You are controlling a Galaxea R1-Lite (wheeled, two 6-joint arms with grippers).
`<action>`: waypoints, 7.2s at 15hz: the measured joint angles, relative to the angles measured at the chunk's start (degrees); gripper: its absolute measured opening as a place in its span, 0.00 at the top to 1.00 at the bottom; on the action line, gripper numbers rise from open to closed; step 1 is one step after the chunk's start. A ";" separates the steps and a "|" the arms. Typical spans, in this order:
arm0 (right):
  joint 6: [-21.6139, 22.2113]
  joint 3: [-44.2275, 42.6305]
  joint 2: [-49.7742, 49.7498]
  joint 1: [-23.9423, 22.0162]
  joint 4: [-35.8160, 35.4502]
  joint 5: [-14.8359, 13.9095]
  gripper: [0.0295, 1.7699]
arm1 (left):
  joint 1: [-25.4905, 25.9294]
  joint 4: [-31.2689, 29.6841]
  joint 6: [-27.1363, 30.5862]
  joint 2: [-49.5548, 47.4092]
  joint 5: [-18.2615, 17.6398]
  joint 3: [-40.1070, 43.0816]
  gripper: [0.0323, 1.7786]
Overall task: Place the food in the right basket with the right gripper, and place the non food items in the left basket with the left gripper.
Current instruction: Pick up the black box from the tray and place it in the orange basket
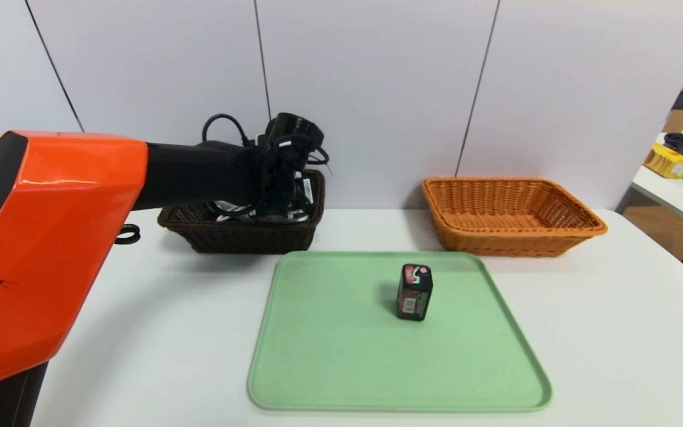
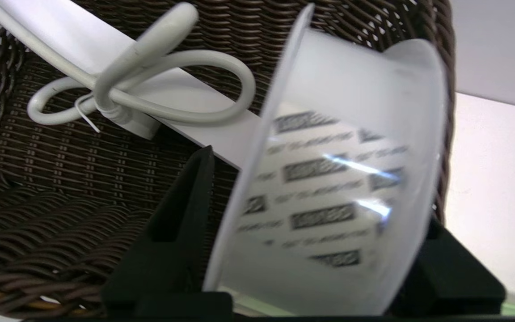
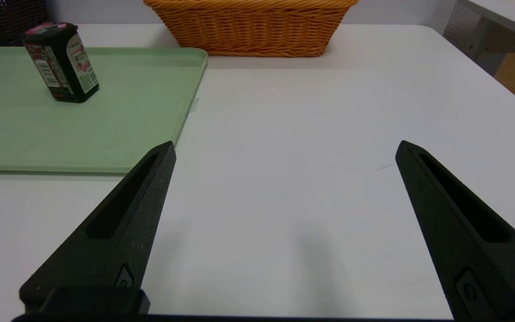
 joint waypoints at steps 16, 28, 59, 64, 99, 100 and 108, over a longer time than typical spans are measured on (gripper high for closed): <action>0.00 0.00 0.00 0.00 0.05 0.00 0.04 | 6.90 -0.02 0.90 -7.20 0.04 3.55 0.09; -0.01 0.00 0.00 0.00 0.02 0.00 0.04 | 5.96 0.61 0.99 -13.12 0.04 5.03 0.05; 0.02 0.00 0.00 0.00 0.02 0.00 0.04 | 13.30 -20.25 38.00 -63.38 -14.47 53.91 0.05; 0.02 0.00 0.00 0.00 0.02 0.00 0.04 | 19.58 -25.49 37.56 -78.13 -20.07 69.75 0.05; -0.30 -0.02 0.00 0.00 0.17 0.05 0.04 | 30.34 -16.52 32.95 -126.73 -30.17 107.56 0.05; -0.17 -0.02 0.00 0.00 0.05 0.05 0.04 | 30.34 -16.52 32.93 -126.73 -30.20 107.56 0.05; -0.17 -0.02 0.00 0.00 0.32 0.05 0.04 | 30.34 -16.52 32.93 -126.73 -30.20 107.56 0.05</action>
